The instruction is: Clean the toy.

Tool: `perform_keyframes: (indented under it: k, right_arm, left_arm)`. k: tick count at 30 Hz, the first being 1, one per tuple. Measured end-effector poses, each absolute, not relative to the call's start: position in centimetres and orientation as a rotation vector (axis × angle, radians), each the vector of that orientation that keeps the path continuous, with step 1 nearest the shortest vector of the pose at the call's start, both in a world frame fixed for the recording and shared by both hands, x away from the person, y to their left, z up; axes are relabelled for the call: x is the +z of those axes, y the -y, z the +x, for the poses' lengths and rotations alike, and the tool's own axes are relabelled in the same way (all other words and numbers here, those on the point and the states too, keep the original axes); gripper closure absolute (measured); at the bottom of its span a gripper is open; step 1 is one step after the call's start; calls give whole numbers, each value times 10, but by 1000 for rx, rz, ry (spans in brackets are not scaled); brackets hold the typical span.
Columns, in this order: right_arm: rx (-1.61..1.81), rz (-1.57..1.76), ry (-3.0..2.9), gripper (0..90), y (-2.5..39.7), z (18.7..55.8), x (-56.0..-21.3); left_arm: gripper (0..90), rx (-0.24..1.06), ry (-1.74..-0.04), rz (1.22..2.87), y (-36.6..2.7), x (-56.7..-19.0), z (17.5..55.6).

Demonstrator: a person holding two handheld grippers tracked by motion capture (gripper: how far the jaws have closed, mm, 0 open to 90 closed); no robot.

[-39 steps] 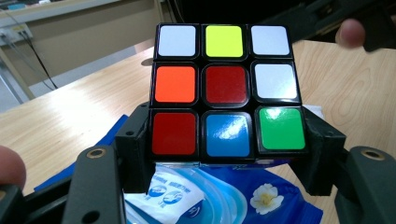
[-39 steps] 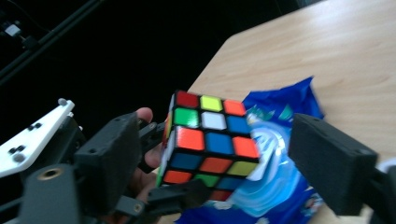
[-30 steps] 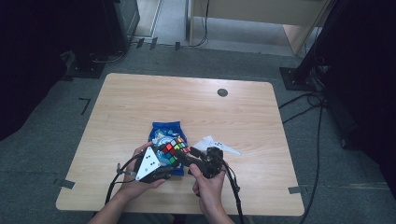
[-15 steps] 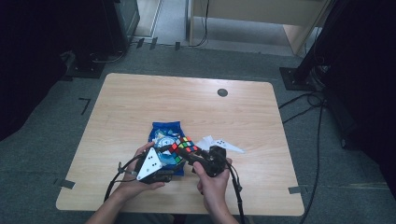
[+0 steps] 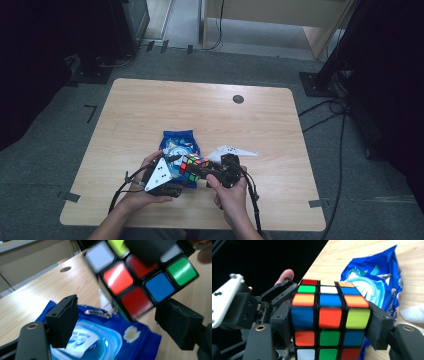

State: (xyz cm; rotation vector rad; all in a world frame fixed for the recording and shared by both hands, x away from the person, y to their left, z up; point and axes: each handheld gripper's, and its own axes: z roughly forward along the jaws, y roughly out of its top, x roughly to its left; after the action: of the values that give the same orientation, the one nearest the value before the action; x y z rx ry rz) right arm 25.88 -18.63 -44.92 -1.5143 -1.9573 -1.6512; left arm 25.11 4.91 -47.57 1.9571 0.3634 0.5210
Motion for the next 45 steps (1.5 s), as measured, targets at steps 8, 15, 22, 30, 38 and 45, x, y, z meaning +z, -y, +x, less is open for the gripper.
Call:
perform_keyframes:
  k: [8,15,22,30,38,45]
  right_arm:
    - [-1577,-1525,2026,347,176,257,-453]
    - [-1544,-1489,2141,345,169,255,-449]
    - [-1638,-1411,2081,328,180,258,-446]
    - [-1701,-1662,2178,453,221,269,-444]
    - [-1452,-2005,2258,438,227,281,-493]
    - [-1257,-2113,2518,549,222,283,-511]
  left_arm:
    - [212,544,-337,1985,-40,-479,246]
    - [297,509,-336,1981,-38,-481,245]
    - [338,485,-418,1934,-49,-475,253]
    - [338,476,-501,1879,-69,-471,262]
    - [338,493,-498,1894,-65,-473,262]
    - [338,491,-494,1899,-65,-473,260]
